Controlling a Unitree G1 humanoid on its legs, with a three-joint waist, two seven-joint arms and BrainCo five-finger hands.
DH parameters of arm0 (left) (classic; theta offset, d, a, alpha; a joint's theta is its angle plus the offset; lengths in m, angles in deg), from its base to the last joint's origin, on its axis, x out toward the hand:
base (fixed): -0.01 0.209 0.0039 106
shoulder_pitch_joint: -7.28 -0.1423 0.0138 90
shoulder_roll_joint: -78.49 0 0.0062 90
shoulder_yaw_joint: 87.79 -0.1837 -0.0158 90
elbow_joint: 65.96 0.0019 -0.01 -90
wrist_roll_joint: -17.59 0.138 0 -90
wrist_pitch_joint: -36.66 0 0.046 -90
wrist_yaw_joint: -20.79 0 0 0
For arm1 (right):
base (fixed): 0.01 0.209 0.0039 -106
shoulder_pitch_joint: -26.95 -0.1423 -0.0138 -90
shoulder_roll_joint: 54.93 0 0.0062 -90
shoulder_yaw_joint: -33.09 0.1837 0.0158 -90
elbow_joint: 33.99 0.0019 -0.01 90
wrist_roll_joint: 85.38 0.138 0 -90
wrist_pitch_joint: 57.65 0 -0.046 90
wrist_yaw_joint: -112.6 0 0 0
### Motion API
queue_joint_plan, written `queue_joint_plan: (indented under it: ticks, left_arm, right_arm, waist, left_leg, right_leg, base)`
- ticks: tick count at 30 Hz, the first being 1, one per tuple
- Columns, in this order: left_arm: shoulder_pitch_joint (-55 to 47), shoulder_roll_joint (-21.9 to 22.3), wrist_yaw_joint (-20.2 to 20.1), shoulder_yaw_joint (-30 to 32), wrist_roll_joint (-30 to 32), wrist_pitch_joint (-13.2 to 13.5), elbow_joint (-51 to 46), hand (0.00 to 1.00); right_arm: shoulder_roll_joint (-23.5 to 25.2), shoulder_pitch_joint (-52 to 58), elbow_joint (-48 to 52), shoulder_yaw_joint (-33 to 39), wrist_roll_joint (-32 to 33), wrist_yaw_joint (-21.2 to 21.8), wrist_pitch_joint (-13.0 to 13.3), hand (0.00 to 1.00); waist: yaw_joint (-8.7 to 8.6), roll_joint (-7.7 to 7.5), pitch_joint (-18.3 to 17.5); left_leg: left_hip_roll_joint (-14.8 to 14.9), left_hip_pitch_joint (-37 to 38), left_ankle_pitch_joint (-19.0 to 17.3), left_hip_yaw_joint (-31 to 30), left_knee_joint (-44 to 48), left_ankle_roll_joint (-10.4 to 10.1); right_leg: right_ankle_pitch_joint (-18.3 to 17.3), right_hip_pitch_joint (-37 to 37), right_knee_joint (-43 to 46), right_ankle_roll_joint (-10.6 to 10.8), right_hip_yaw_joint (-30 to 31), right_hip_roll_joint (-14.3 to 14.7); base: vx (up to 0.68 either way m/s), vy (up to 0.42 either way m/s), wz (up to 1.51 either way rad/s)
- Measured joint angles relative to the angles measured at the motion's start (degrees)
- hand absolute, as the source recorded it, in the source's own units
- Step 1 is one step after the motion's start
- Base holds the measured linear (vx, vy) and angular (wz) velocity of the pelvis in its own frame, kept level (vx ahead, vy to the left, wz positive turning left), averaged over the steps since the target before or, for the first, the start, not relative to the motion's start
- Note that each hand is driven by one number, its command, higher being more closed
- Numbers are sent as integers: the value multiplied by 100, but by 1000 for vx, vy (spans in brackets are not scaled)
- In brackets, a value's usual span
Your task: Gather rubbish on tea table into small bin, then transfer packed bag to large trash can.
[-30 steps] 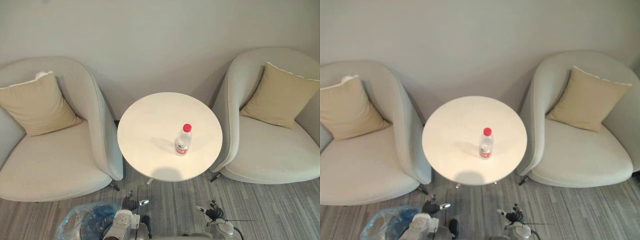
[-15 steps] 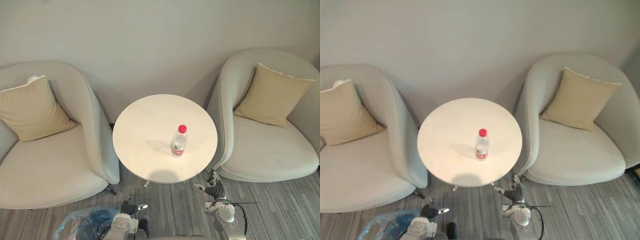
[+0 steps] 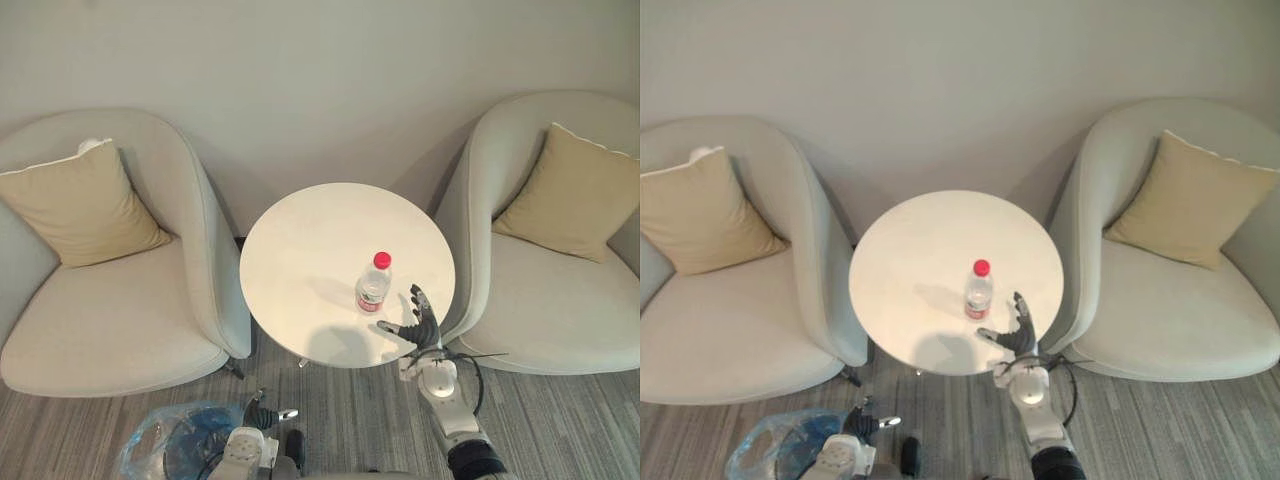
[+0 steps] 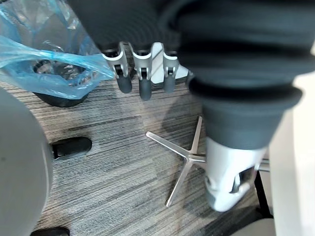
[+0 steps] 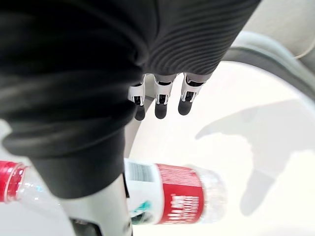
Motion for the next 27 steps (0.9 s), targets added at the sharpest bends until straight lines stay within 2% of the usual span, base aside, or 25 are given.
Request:
queue_joint_plan:
  ticks: [9, 15, 22, 23, 27]
  left_arm:
    - [-4, 18, 3, -2, -3, 3, -48, 0]
    - [-5, 24, 3, -14, -5, 4, -153, 0]
    - [8, -10, 4, -74, -6, 96, -267, 0]
    - [9, -13, 5, -90, -9, 108, -309, 0]
    - [86, -14, 6, -98, -10, 119, -337, 0]
  right_arm:
    - [5, -411, -403, 82, 34, -383, -82, 0]
    - [6, -812, -410, 178, 61, -398, -95, 0]
    - [-5, -1265, -647, 177, 237, -414, -114, 0]
    - [-6, -1389, -679, 175, 286, -431, -113, 100]
    - [-6, -1731, -876, 156, 325, -508, -112, 100]
  waist:
    - [33, 130, 80]
    - [46, 274, 236]
    - [126, 283, 376]
    - [165, 285, 390]
    - [232, 290, 535]
  left_leg:
    - [-28, -81, 31, -154, 0, 1]
    - [-27, -236, 113, -221, -4, -2]
    - [-48, -428, 165, -351, -3, 4]
    - [-51, -498, 183, -376, -3, 8]
    - [-64, -503, 185, -460, -2, 7]
  right_leg:
    - [-1, -4, 3, -1, -136, -9]
    - [-1, -133, 15, -1, -201, -3]
    - [2, -257, 15, 0, -331, -2]
    - [4, -312, 15, -1, -364, -3]
    - [5, -274, 14, -2, -457, -3]
  base:
    - [-11, -20, 9]
    - [-54, -17, 7]
    - [-20, -14, 10]
    - [3, -9, 15]
    - [0, -15, 13]
